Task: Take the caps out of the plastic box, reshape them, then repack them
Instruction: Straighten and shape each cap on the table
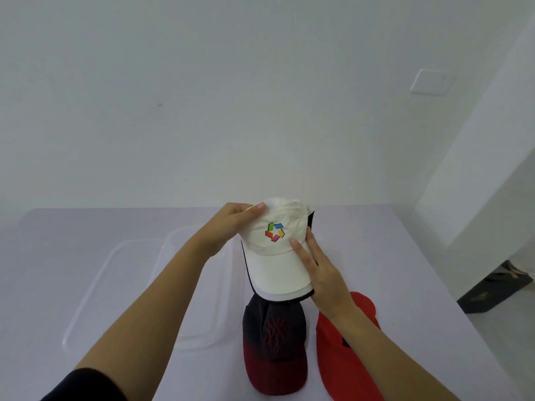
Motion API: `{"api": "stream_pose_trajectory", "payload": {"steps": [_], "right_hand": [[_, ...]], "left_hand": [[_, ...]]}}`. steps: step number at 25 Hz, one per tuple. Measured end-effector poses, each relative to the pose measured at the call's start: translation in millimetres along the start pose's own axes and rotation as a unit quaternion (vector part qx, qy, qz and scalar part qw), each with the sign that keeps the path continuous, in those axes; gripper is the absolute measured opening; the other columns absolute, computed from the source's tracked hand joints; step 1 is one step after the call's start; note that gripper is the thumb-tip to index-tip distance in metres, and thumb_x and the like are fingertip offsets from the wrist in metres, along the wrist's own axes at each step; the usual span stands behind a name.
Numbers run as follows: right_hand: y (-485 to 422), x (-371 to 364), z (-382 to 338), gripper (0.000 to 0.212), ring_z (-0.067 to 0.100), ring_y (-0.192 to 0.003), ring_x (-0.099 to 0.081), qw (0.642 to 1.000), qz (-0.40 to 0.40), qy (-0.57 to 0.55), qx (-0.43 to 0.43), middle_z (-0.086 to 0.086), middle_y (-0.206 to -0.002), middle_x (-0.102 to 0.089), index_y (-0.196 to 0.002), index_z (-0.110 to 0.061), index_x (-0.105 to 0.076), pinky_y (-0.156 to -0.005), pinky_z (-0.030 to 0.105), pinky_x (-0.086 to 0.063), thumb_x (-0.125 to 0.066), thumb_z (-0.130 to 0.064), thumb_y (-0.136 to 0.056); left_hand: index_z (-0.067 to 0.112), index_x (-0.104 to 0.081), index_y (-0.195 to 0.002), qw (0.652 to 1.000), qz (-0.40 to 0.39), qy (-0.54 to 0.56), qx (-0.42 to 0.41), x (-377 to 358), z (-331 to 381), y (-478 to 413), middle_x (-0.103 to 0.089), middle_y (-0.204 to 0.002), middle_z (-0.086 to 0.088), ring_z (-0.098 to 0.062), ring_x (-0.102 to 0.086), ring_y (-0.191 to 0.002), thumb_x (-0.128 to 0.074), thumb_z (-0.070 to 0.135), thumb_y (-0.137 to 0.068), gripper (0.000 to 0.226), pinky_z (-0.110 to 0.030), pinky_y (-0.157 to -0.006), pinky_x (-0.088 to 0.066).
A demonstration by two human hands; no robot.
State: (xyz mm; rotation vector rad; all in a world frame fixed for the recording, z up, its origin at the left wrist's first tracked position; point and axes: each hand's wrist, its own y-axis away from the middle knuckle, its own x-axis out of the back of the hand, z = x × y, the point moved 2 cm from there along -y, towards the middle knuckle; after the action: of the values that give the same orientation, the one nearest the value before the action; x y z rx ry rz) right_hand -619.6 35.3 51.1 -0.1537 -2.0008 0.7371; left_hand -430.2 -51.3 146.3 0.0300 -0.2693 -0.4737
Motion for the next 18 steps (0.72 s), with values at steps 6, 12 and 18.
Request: {"api": "stream_pose_trajectory", "payload": {"steps": [6, 12, 18], "right_hand": [[-7.8, -0.3, 3.3, 0.078, 0.016, -0.142, -0.025, 0.969, -0.100, -0.125, -0.186, -0.007, -0.159, -0.006, -0.140, -0.046, 0.004, -0.112, 0.035, -0.034, -0.045, -0.005, -0.094], [-44.6, 11.9, -17.9, 0.078, 0.027, -0.126, -0.051, 0.700, -0.089, -0.619, -0.344, 0.008, -0.140, -0.051, -0.132, -0.029, -0.052, -0.105, 0.049, -0.040, -0.035, -0.079, -0.075], [-36.7, -10.7, -15.2, 0.079, 0.032, -0.106, -0.066, 0.697, -0.059, -0.593, -0.399, 0.015, -0.116, -0.068, -0.120, -0.011, -0.061, -0.095, 0.052, -0.049, -0.053, -0.073, -0.073]], "left_hand": [[-0.009, -0.065, -0.074, 0.986, 0.157, 0.022, -0.050, 3.6, -1.8, 0.3, -0.067, -0.073, -0.017, -0.020, -0.063, -0.066, -0.059, 0.036, -0.090, 0.048, -0.031, -0.065, -0.049], [-0.002, -0.057, -0.054, 0.993, 0.079, 0.061, -0.059, -14.9, 10.2, 1.4, -0.060, -0.054, -0.005, -0.015, -0.058, -0.052, -0.061, 0.033, -0.088, 0.049, -0.020, -0.052, -0.043], [0.027, -0.065, -0.059, 0.984, 0.141, 0.108, -0.026, -27.4, -6.5, -3.8, -0.065, -0.062, 0.011, -0.005, -0.061, -0.060, -0.059, 0.035, -0.090, 0.032, -0.017, -0.055, -0.044]]}}
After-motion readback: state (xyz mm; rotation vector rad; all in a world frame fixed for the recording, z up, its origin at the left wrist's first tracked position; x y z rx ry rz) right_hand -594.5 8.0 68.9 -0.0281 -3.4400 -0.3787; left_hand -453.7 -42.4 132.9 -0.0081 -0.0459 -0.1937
